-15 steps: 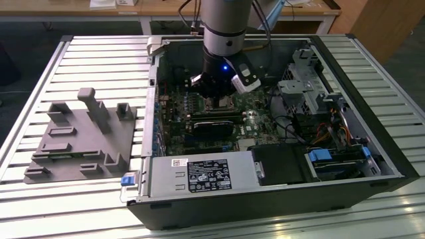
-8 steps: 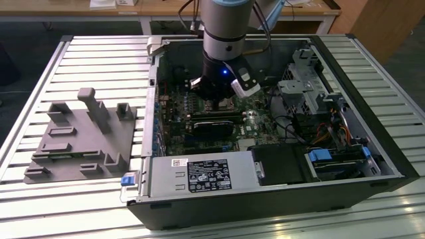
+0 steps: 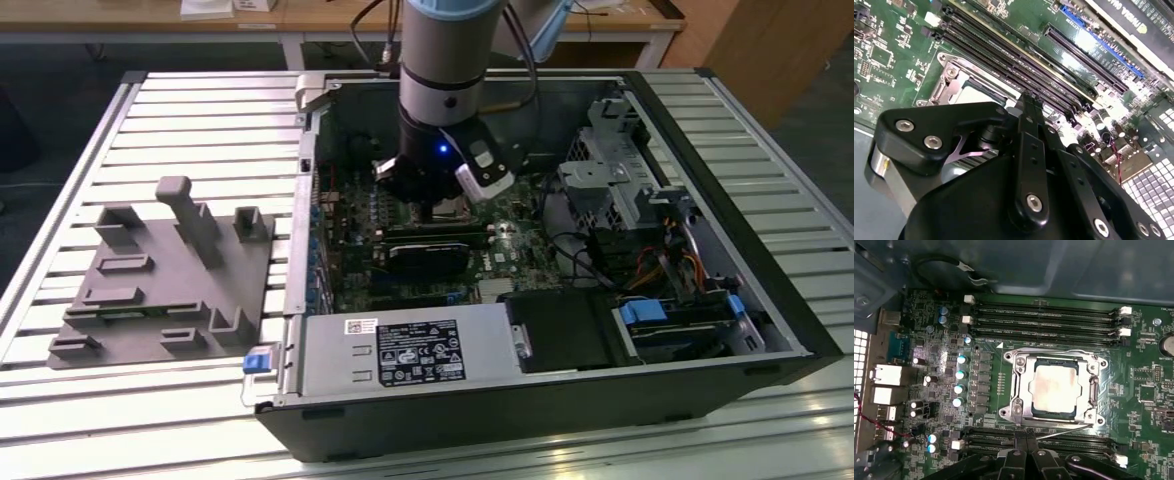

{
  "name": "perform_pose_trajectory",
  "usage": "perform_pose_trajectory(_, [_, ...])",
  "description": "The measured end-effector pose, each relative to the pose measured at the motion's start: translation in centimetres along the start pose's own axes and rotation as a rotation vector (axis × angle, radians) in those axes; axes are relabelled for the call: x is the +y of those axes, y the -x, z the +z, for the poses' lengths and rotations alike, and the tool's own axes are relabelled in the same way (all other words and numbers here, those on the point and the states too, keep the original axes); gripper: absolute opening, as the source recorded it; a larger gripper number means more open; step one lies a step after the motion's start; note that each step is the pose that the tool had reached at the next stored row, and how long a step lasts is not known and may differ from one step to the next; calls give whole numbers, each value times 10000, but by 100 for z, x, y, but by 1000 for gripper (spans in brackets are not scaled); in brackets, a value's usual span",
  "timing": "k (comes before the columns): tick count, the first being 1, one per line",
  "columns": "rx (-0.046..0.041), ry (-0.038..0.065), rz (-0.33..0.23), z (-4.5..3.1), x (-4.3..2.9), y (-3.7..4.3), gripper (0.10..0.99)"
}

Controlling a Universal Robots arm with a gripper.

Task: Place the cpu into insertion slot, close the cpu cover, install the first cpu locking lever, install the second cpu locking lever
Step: 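Install the second cpu locking lever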

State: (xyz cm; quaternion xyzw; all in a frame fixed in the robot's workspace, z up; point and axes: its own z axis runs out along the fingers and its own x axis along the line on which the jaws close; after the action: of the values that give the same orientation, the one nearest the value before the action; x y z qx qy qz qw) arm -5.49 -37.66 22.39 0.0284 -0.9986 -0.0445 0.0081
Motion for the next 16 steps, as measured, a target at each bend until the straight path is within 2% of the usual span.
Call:
perform_pose_trajectory(6, [-2,69,-1,63,-11,-4,106])
perform_pose_trajectory(9, [-16,294,-4,64,-36,-6,106])
perform_pose_trajectory(16, [-40,714,-10,56,-125,-17,106])
